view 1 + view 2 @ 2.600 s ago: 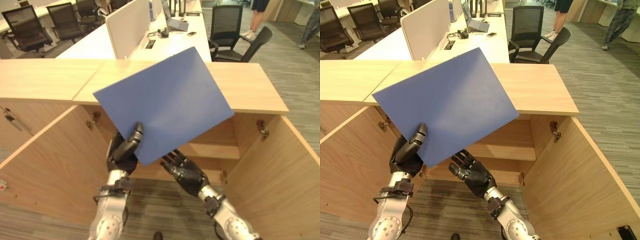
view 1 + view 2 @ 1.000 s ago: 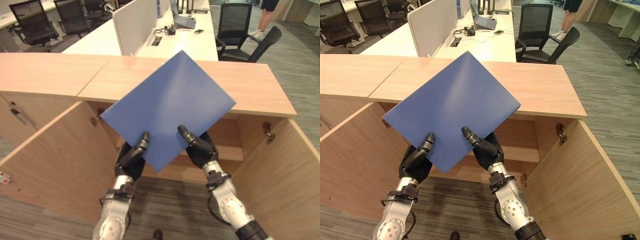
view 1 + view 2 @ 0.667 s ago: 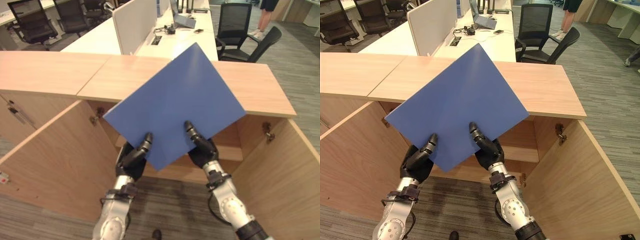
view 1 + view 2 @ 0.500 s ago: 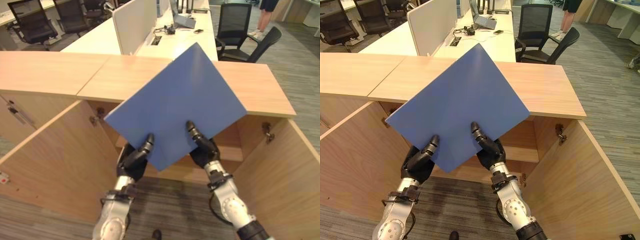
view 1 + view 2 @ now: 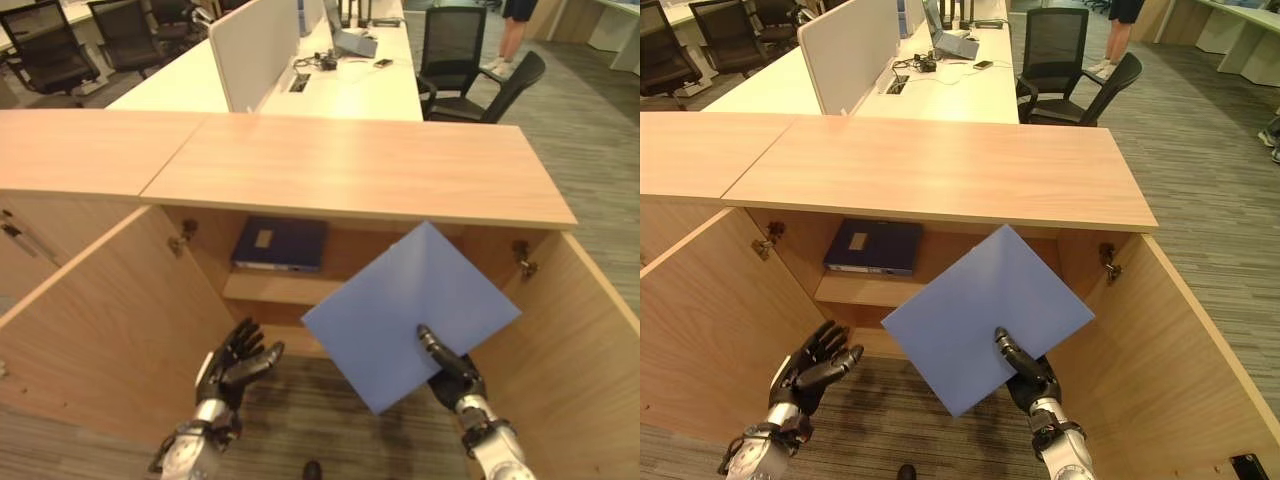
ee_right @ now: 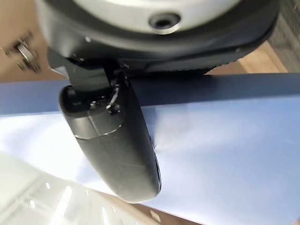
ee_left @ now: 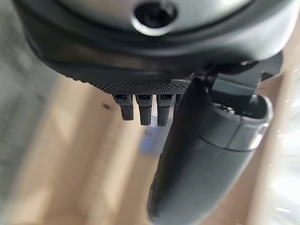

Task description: Put the empty folder in the office cabinet

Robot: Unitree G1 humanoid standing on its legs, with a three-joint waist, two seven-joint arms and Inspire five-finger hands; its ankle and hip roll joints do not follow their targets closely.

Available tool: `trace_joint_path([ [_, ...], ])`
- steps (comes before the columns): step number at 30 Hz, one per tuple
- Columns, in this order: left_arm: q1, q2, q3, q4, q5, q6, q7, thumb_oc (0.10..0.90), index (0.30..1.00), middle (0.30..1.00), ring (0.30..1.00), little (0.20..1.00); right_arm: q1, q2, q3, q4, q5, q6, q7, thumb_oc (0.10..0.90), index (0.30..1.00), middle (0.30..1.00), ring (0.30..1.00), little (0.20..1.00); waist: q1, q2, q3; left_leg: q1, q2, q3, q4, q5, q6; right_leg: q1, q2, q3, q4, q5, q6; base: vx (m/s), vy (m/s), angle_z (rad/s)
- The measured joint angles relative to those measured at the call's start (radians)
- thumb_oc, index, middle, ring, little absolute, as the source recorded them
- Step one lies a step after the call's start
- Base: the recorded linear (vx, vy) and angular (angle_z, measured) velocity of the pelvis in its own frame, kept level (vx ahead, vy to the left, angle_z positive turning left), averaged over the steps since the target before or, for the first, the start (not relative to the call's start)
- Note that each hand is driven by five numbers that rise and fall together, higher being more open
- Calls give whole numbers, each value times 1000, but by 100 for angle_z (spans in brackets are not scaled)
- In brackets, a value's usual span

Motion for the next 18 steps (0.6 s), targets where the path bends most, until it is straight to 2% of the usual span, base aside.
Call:
trace_joint_path([
  [7,18,-41,-20,365,131,34,5,800,900,900,900,900,53,23,-36,118,1,14,-18,400,300,300,300,300,-25,15,-15,-2,1,8,0,1,4,-6,-1,4,0,-3,0,-6,-5,-2],
  [13,10,-51,-85,491,257,34,0,800,900,900,900,900,75,23,-34,126,1,35,-22,400,300,300,300,300,-27,25,-30,-2,4,18,0,1,3,-14,2,17,0,-1,0,-17,-15,-6],
  [18,-12,-51,-100,515,329,34,1,800,900,900,900,900,70,24,-31,129,1,36,-21,400,300,300,300,300,-26,22,-45,0,9,32,0,-2,-4,-16,6,29,-1,4,0,-14,-15,-7],
])
